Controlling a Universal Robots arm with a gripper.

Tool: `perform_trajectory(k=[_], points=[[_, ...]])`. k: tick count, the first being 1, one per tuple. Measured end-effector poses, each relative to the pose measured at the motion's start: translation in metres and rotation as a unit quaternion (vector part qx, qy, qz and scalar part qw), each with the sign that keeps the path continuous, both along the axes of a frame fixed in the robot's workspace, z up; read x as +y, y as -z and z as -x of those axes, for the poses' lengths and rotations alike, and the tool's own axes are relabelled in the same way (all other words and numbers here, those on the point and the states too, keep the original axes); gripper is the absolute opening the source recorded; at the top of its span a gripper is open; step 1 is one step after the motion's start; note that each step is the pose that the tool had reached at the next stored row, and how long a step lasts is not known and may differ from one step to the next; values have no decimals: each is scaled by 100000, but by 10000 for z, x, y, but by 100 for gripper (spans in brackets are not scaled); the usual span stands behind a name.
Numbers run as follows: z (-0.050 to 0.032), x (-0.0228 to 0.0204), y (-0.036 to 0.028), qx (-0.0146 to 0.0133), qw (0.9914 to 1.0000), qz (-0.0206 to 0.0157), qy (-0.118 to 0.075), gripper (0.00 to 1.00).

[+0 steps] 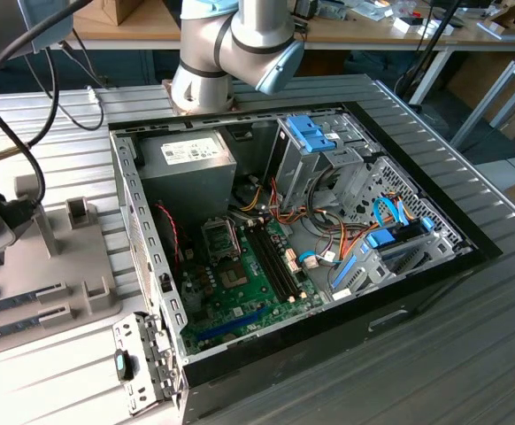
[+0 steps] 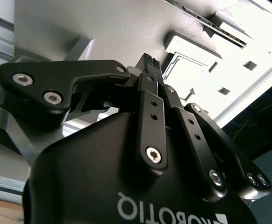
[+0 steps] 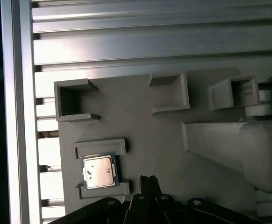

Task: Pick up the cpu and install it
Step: 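Reach for the cpu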

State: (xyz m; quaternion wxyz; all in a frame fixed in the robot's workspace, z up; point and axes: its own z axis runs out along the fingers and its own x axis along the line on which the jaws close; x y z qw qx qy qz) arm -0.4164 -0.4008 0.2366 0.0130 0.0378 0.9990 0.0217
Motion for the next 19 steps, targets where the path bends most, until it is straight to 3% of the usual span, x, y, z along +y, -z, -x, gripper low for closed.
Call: perform_trajectory(k=[19], points=[[0, 0, 109, -2, 100000, -1, 3, 10]])
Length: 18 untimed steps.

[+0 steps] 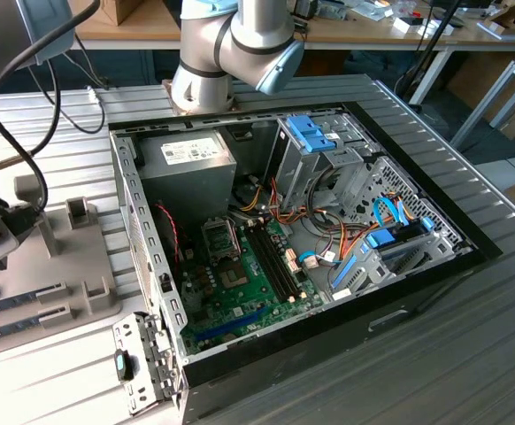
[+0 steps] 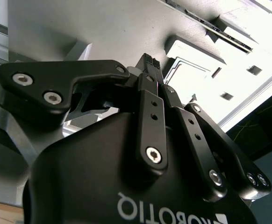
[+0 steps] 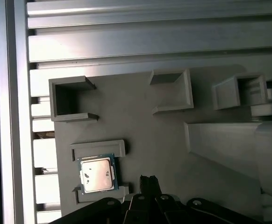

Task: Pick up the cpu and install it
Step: 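Reach for the cpu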

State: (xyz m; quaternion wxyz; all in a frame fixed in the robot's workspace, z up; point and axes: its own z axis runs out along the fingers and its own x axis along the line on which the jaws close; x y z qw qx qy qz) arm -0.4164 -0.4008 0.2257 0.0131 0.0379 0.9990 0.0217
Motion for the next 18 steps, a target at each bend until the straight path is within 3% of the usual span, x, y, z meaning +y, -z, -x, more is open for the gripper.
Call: perform_trajectory(k=[18], points=[[0, 0, 106, 1, 100000, 0, -1, 10]])
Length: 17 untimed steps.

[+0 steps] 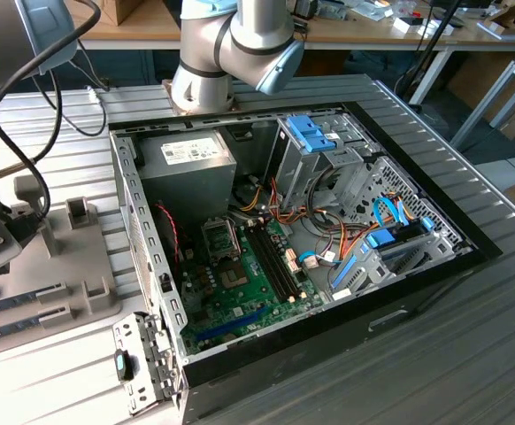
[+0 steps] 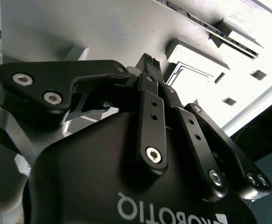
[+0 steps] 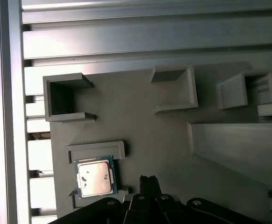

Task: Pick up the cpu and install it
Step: 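Reach for the cpu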

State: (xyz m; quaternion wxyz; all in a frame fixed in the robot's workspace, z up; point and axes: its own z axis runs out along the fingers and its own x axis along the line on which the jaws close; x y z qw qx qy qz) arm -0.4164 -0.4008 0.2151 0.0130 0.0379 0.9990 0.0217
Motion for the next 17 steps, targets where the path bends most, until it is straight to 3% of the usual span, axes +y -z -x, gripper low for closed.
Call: perform_trajectory(k=[17], points=[[0, 0, 91, -2, 100000, 0, 0, 10]])
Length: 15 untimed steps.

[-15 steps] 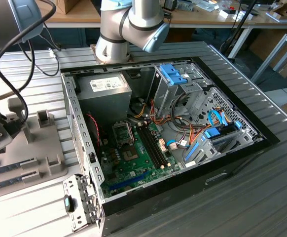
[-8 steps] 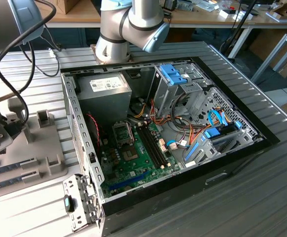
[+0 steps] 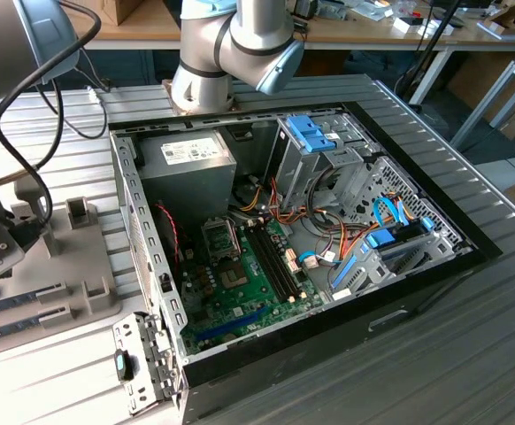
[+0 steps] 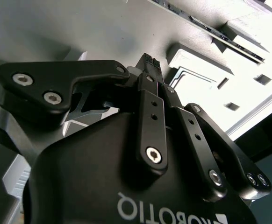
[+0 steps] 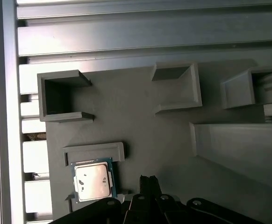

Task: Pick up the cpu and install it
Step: 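Reach for the cpu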

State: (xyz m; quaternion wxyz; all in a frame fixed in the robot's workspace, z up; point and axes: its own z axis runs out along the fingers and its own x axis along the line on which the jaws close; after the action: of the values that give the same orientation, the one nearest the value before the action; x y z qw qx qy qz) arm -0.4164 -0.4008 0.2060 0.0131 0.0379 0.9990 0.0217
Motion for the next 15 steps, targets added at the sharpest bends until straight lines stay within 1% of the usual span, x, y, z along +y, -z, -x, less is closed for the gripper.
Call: perform_trajectory(k=[15], points=[[0, 0, 52, 3, 100000, 1, -2, 10]])
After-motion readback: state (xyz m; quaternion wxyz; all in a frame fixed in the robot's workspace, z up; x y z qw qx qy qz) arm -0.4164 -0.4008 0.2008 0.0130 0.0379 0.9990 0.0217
